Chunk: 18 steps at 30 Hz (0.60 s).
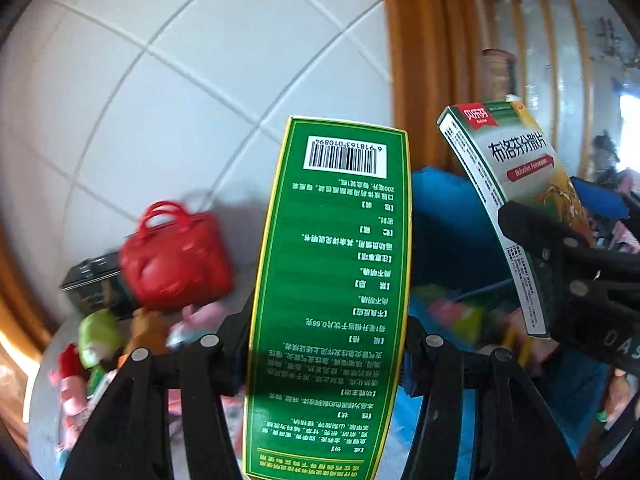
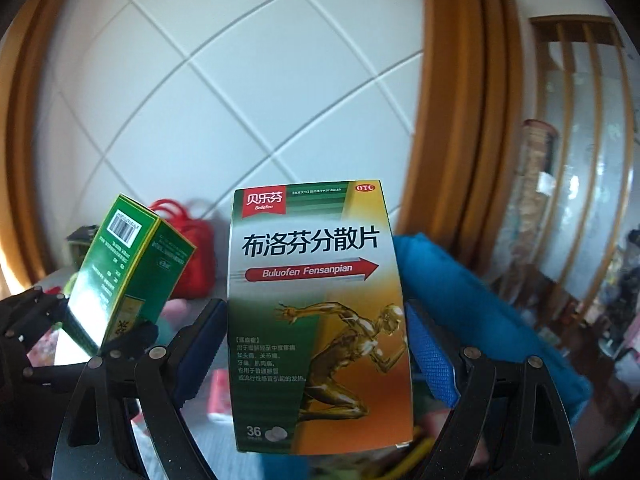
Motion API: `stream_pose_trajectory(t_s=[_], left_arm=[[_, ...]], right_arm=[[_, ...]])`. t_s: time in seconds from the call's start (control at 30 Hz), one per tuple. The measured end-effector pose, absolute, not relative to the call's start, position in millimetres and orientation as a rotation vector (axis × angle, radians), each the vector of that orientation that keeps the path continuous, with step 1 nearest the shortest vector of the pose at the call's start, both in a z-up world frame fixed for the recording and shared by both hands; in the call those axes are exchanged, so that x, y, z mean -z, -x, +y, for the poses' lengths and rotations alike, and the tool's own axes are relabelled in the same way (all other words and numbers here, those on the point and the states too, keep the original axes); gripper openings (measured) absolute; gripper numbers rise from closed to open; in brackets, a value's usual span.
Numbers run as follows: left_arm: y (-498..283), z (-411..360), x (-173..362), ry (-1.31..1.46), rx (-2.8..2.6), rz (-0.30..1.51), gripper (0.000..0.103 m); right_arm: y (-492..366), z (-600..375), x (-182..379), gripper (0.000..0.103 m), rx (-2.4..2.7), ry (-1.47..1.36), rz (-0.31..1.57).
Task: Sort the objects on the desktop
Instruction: 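Carry the green box in the left tool and ibuprofen box in the right tool to the bin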
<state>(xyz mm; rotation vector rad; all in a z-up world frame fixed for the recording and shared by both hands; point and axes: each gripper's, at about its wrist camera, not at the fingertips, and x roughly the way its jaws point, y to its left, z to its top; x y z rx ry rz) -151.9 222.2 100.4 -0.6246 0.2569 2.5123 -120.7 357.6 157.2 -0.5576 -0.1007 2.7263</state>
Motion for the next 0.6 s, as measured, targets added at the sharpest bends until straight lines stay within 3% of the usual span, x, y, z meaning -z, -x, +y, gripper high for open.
stream_pose_trajectory(t_s=[0.4,0.6], left_arm=[[111,358,-131,0.595,-2.375,0.255,0.055],[103,401,-119,0.7,-2.312,0.293,0.055]], right_arm=[[83,477,-155,0.088,-2.559,0.595,-0.052],[66,508,-132,0.088,-2.523,0.653,-0.018]])
